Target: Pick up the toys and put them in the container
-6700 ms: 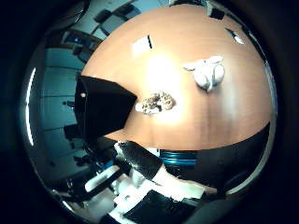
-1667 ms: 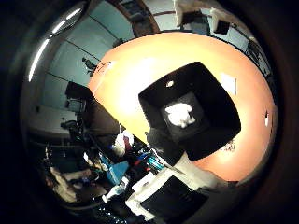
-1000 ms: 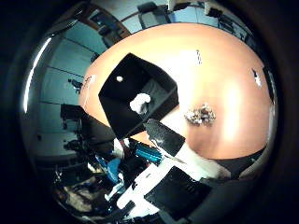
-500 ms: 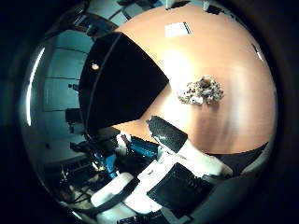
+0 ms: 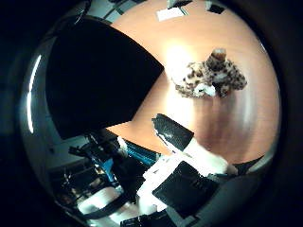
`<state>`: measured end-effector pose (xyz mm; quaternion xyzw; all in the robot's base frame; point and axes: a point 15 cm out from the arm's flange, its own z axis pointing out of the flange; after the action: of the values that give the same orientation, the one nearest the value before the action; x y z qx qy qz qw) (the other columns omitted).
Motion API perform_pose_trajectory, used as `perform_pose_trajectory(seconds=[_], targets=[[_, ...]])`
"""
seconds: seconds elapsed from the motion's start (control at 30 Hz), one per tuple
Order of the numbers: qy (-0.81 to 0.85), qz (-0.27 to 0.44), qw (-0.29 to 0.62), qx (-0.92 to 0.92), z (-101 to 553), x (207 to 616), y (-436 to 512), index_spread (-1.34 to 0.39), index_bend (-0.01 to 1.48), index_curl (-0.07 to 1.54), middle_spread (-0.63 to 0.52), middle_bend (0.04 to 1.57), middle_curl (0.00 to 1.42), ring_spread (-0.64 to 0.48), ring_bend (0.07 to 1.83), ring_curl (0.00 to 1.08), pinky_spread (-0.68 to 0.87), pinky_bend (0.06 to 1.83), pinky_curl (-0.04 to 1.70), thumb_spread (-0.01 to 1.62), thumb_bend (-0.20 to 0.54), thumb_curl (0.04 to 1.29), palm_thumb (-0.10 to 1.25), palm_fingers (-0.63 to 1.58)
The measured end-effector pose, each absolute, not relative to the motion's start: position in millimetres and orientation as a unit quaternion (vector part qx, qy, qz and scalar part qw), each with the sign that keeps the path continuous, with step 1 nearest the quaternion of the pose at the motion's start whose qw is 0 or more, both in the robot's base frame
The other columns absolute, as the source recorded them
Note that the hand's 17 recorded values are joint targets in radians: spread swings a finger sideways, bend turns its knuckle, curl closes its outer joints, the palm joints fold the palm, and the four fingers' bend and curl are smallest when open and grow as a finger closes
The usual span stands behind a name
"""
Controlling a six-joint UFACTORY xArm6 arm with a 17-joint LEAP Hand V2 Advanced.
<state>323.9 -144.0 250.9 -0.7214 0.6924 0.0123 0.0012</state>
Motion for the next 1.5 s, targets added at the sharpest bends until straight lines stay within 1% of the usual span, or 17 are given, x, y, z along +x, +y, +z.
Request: perform_pose_trajectory(seconds=[0.23, 0.47, 0.77, 0.93, 1.03, 1.1, 1.17, 1.2, 1.23, 1.27, 1.3, 1.33, 1.37, 1.4, 1.47, 1.5], targets=[[0.687, 0.012, -0.006, -0.726, 215, 343, -155, -0.40, 0.18, 0.31, -0.08, 0.20, 0.35, 0.09, 0.35, 0.20, 0.39, 0.32, 0.24, 1.10, -0.022, 0.28, 0.54, 0.36], [0.681, 0.044, -0.026, -0.731, 183, 340, -157, -0.40, 0.18, 0.32, -0.08, 0.20, 0.35, 0.10, 0.32, 0.20, 0.39, 0.28, 0.24, 1.09, -0.022, 0.28, 0.54, 0.35], [0.672, 0.049, -0.029, -0.738, 157, 352, -152, -0.39, 0.17, 0.31, -0.07, 0.20, 0.35, 0.10, 0.32, 0.21, 0.39, 0.27, 0.25, 1.08, -0.023, 0.28, 0.53, 0.35], [0.670, 0.051, -0.030, -0.740, 145, 357, -149, -0.37, 0.18, 0.31, -0.09, 0.23, 0.36, 0.08, 0.31, 0.21, 0.39, 0.24, 0.25, 1.08, -0.023, 0.28, 0.53, 0.40], [0.666, 0.052, -0.031, -0.743, 140, 359, -147, -0.38, 0.19, 0.32, -0.12, 0.25, 0.37, 0.02, 0.35, 0.22, 0.38, 0.20, 0.24, 1.08, -0.022, 0.29, 0.54, 0.49], [0.666, 0.054, -0.031, -0.744, 139, 358, -147, -0.38, 0.20, 0.34, -0.18, 0.34, 0.40, -0.07, 0.44, 0.23, 0.35, 0.19, 0.22, 1.07, -0.019, 0.29, 0.55, 0.67], [0.665, 0.052, -0.030, -0.744, 140, 359, -148, -0.39, 0.20, 0.36, -0.24, 0.43, 0.44, -0.18, 0.54, 0.26, 0.24, 0.20, 0.19, 1.08, -0.016, 0.29, 0.57, 0.87], [0.665, 0.052, -0.030, -0.745, 140, 359, -148, -0.40, 0.22, 0.38, -0.27, 0.48, 0.47, -0.22, 0.64, 0.29, 0.13, 0.28, 0.21, 1.08, -0.014, 0.29, 0.58, 1.13], [0.665, 0.052, -0.030, -0.745, 140, 359, -148, -0.41, 0.23, 0.41, -0.29, 0.53, 0.50, -0.26, 0.71, 0.33, -0.01, 0.39, 0.23, 1.08, -0.014, 0.30, 0.60, 1.19], [0.665, 0.051, -0.029, -0.745, 141, 359, -148, -0.43, 0.28, 0.45, -0.30, 0.60, 0.55, -0.29, 0.79, 0.38, -0.14, 0.51, 0.28, 1.08, -0.010, 0.30, 0.63, 1.26], [0.665, 0.050, -0.029, -0.745, 142, 359, -148, -0.44, 0.38, 0.52, -0.31, 0.69, 0.60, -0.30, 0.90, 0.43, -0.25, 0.64, 0.33, 1.08, -0.009, 0.31, 0.66, 1.32], [0.665, 0.048, -0.028, -0.745, 144, 360, -149, -0.45, 0.43, 0.56, -0.31, 0.75, 0.63, -0.30, 0.94, 0.45, -0.30, 0.73, 0.36, 1.08, -0.007, 0.32, 0.69, 1.31], [0.665, 0.048, -0.028, -0.745, 144, 360, -149, -0.45, 0.49, 0.60, -0.31, 0.81, 0.67, -0.29, 1.01, 0.48, -0.32, 0.83, 0.40, 1.07, -0.004, 0.32, 0.71, 1.34], [0.664, 0.046, -0.029, -0.745, 145, 360, -150, -0.46, 0.57, 0.66, -0.30, 0.88, 0.71, -0.28, 1.09, 0.52, -0.33, 0.94, 0.45, 1.07, -0.007, 0.33, 0.74, 1.31], [0.661, 0.041, -0.033, -0.748, 148, 360, -152, -0.44, 0.73, 0.77, -0.29, 1.01, 0.79, -0.27, 1.21, 0.58, -0.31, 1.10, 0.54, 1.07, -0.010, 0.34, 0.78, 1.25], [0.660, 0.039, -0.035, -0.750, 150, 360, -153, -0.43, 0.78, 0.80, -0.28, 1.05, 0.81, -0.26, 1.24, 0.60, -0.30, 1.15, 0.57, 1.06, -0.009, 0.35, 0.80, 1.23]])
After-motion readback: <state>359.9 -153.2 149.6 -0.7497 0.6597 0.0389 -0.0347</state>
